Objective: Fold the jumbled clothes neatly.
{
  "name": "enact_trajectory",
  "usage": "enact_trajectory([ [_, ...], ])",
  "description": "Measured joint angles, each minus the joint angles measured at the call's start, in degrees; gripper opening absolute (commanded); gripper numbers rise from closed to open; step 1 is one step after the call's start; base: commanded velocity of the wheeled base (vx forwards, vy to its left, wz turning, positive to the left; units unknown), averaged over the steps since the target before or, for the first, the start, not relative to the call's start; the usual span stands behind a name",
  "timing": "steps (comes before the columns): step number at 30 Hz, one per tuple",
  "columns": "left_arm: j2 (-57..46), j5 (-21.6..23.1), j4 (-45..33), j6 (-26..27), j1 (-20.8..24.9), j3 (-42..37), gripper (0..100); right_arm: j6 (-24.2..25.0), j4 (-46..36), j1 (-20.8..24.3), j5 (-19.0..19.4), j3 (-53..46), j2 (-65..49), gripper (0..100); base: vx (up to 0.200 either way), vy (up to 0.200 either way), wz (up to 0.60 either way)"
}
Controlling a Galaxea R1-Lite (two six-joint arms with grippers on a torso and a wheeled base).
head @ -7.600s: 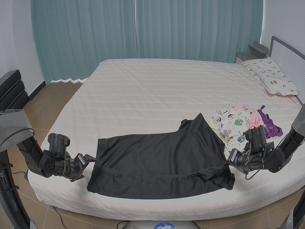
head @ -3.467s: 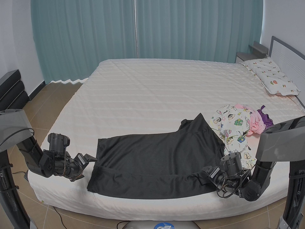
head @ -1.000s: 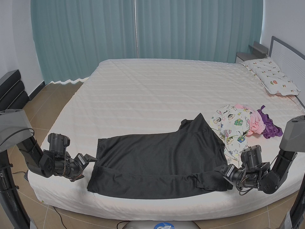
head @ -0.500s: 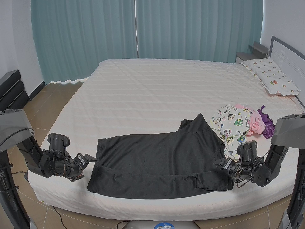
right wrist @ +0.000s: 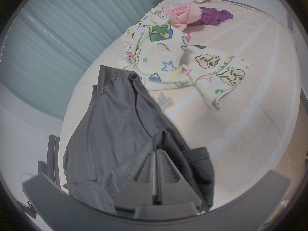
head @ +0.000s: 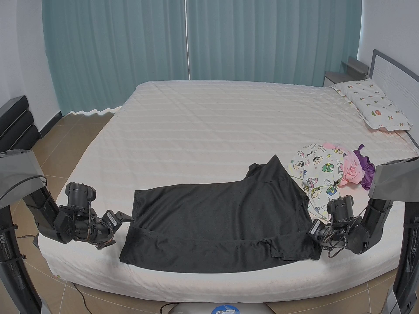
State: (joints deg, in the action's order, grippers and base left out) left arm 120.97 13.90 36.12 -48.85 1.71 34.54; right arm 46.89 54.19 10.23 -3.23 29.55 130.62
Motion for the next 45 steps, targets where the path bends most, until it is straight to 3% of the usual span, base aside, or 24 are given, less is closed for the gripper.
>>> enact_trajectory([
  [11,0.0,0.0,0.0,0.0,0.0,0.0,100,-0.1,6.0,-1.0,1.2,-1.9,-0.9,0,0.000,0.000,0.00],
  [12,0.0,0.0,0.0,0.0,0.0,0.0,100,-0.1,6.9,-1.1,1.9,-2.4,-0.9,100,0.000,0.000,0.00],
  [24,-0.5,0.3,-0.3,0.0,0.0,0.1,100,-0.6,9.3,-1.3,3.7,-4.0,-4.0,100,0.000,0.000,0.00],
  [36,-1.8,0.3,-0.3,-2.3,-0.1,0.2,100,-0.5,5.6,-0.9,4.3,1.4,-8.3,100,0.000,0.000,0.00],
  [45,-2.0,1.4,0.2,-2.3,0.1,0.6,100,0.2,7.9,-0.9,5.8,2.3,-8.3,100,0.067,0.000,0.00],
])
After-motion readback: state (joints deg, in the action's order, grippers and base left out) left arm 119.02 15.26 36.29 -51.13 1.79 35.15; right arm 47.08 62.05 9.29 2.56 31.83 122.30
